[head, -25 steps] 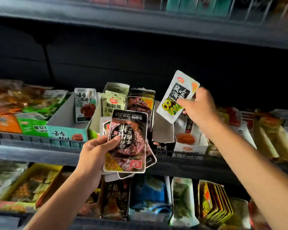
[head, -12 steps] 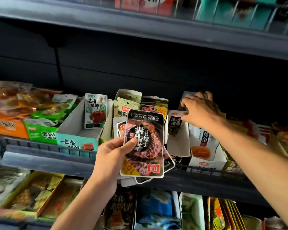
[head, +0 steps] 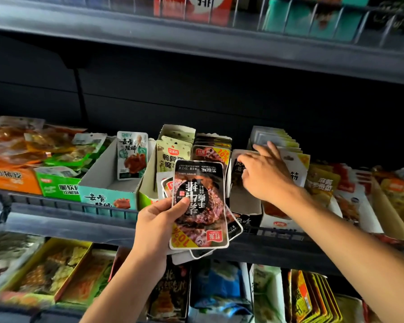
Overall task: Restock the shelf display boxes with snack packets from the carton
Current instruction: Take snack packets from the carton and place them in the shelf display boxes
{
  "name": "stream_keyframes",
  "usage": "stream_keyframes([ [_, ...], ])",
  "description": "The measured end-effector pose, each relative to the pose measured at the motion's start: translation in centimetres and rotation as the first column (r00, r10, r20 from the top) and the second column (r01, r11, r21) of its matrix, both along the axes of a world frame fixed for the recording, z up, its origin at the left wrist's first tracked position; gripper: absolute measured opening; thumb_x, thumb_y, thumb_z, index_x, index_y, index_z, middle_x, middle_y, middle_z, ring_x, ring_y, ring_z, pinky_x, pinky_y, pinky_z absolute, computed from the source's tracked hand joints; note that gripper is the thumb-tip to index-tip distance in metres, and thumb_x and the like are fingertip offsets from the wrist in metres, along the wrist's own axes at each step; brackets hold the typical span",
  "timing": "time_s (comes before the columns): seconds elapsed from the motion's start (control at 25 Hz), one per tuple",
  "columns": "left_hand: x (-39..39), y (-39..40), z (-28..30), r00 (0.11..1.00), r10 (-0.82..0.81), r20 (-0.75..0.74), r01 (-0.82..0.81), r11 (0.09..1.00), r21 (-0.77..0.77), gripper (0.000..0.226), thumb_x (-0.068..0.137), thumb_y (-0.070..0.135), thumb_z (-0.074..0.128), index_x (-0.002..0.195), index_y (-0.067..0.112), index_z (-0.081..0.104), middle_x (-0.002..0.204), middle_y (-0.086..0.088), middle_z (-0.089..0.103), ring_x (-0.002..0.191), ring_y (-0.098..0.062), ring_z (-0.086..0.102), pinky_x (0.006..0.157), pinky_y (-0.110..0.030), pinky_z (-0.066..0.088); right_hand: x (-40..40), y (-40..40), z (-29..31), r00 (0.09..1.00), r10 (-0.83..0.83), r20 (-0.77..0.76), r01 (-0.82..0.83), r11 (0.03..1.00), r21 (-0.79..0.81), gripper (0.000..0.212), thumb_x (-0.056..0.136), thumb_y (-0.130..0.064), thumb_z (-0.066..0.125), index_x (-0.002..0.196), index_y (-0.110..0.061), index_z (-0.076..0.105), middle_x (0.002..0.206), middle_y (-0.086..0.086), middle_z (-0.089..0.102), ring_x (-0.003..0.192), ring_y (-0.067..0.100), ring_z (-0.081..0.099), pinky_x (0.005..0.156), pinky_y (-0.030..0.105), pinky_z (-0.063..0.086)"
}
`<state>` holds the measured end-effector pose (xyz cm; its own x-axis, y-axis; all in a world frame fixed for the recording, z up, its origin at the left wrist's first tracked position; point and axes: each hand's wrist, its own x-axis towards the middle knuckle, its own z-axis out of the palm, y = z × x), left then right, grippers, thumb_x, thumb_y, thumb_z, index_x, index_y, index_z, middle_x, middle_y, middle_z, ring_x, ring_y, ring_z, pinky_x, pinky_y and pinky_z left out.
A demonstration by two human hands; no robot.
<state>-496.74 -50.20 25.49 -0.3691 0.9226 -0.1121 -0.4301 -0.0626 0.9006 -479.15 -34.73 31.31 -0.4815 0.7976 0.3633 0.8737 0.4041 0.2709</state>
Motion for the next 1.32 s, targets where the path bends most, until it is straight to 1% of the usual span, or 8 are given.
stream_keyframes([
  [0.2, 0.5, -0.3, 0.0, 0.999, -0.030, -0.022, 0.029, 1.000, -0.010, 0.009, 0.085, 0.011, 0.071, 0.080, 0.011, 0.079, 0.089, -0.014, 0.077, 0.075, -0.030, 0.075, 0.067, -0.042, 0.061, 0.7, 1.7, 0.5, 0.907, -0.100, 0.409, 0.067, 0.993, 0.093, 0.056, 0.089, -0.038, 0.052, 0.143, -0.023, 0.047, 0.151, 0.005, 0.046, 0.151, 0.030, 0.018, 0.118, 0.056, -0.016],
  [0.36, 0.1, -0.1, 0.4, 1.000, 0.003, 0.007, -0.003, 1.000, -0.001, 0.010, 0.086, 0.011, 0.071, 0.080, 0.011, 0.079, 0.087, -0.014, 0.077, 0.073, -0.030, 0.075, 0.065, -0.042, 0.062, -0.2, -0.6, 0.5, 0.974, 0.219, -0.059, -0.199, 0.950, 0.242, 0.029, 0.090, -0.017, 0.051, 0.108, -0.015, 0.073, 0.112, 0.006, 0.073, 0.125, 0.031, 0.054, 0.121, 0.049, 0.015],
  [0.52, -0.2, -0.1, 0.6, 0.998, 0.065, 0.020, -0.066, 0.996, 0.057, 0.010, 0.088, 0.013, 0.070, 0.093, 0.007, 0.077, 0.090, -0.014, 0.077, 0.084, -0.035, 0.074, 0.071, -0.048, 0.062, -1.8, -9.4, 0.2, 0.799, 0.203, -0.566, -0.329, 0.936, -0.128, 0.036, 0.092, -0.061, 0.051, 0.084, -0.027, 0.063, 0.064, -0.007, 0.067, 0.055, 0.012, 0.062, 0.060, 0.029, 0.052],
  [0.64, -0.1, -0.2, 0.8, 0.988, 0.108, -0.110, -0.093, 0.987, 0.132, 0.010, 0.088, 0.016, 0.071, 0.092, 0.009, 0.077, 0.088, -0.012, 0.077, 0.085, -0.035, 0.074, 0.076, -0.047, 0.062, -2.6, -11.1, -0.8, 0.844, -0.093, -0.528, -0.185, 0.874, -0.450, 0.045, 0.074, -0.071, 0.067, 0.092, -0.031, 0.058, 0.072, -0.010, 0.067, 0.062, 0.006, 0.064, 0.055, 0.029, 0.048],
  [0.8, -0.1, -0.7, 0.8, 0.966, 0.081, -0.246, -0.028, 0.977, 0.210, 0.009, 0.085, 0.008, 0.073, 0.087, 0.015, 0.077, 0.086, -0.009, 0.078, 0.082, -0.030, 0.075, 0.076, -0.045, 0.062, -2.1, -9.7, -1.1, 0.628, -0.372, -0.684, -0.375, 0.625, -0.685, 0.049, 0.065, -0.050, 0.085, 0.099, -0.024, 0.063, 0.091, -0.004, 0.069, 0.088, 0.014, 0.065, 0.080, 0.034, 0.051],
  [0.92, 0.4, -0.8, 0.3, 0.947, 0.087, -0.309, -0.022, 0.978, 0.209, 0.015, 0.084, 0.005, 0.073, 0.085, 0.018, 0.078, 0.086, -0.007, 0.078, 0.084, -0.029, 0.075, 0.073, -0.040, 0.063, -2.4, -10.0, -2.4, 0.654, -0.280, -0.703, -0.348, 0.714, -0.607, 0.064, 0.053, -0.060, 0.086, 0.104, -0.033, 0.059, 0.098, -0.010, 0.068, 0.092, 0.010, 0.065, 0.083, 0.033, 0.052],
  [1.12, -0.6, -1.0, 1.2, 0.994, 0.112, -0.016, -0.109, 0.985, 0.131, 0.024, 0.090, -0.002, 0.061, 0.097, 0.015, 0.077, 0.090, -0.002, 0.078, 0.082, -0.014, 0.074, 0.064, -0.023, 0.059, -1.5, -8.2, -0.2, 0.298, -0.400, -0.867, -0.438, 0.749, -0.496, 0.029, 0.085, -0.013, 0.074, 0.110, -0.019, 0.061, 0.107, 0.003, 0.072, 0.089, 0.016, 0.071, 0.087, 0.043, 0.056],
  [1.32, -2.2, -0.6, 1.1, 0.972, 0.226, 0.059, -0.228, 0.973, 0.023, 0.036, 0.088, -0.012, 0.055, 0.091, 0.016, 0.078, 0.093, 0.002, 0.078, 0.095, -0.020, 0.073, 0.088, -0.040, 0.058, -0.5, -3.8, 7.0, 0.766, -0.005, -0.642, -0.150, 0.971, -0.187, 0.041, 0.088, -0.006, 0.067, 0.122, -0.030, 0.064, 0.110, -0.004, 0.064, 0.076, 0.016, 0.062, 0.068, 0.037, 0.053],
])
